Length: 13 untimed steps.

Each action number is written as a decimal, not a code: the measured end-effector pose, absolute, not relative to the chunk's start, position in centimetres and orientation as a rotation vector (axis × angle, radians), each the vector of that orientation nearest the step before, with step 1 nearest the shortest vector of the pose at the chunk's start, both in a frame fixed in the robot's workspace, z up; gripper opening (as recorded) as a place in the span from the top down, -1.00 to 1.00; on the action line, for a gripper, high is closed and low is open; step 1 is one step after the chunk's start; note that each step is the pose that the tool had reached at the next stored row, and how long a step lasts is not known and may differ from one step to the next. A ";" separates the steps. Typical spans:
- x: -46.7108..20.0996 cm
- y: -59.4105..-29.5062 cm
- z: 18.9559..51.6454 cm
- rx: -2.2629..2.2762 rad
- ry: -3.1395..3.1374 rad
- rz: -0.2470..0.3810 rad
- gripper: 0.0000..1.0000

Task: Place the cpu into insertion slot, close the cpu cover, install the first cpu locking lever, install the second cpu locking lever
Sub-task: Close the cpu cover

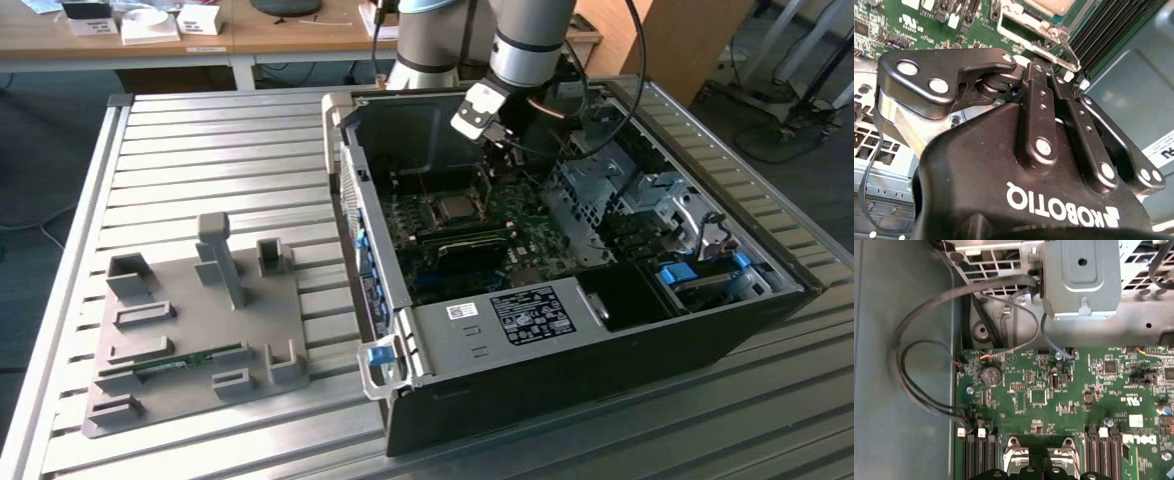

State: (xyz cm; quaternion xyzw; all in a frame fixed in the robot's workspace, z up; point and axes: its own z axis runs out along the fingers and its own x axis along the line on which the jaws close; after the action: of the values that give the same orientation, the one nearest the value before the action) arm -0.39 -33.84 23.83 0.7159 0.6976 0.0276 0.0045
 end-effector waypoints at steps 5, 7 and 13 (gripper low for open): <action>-1.1 -33.8 23.8 2.245 2.183 0.086 0.79; -1.4 -33.8 23.8 2.245 2.182 0.086 0.79; -1.6 -33.8 23.8 2.246 2.181 0.087 0.79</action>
State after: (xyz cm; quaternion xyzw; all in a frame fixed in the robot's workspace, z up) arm -1.58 -33.84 23.75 0.7171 0.6964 0.0276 0.0046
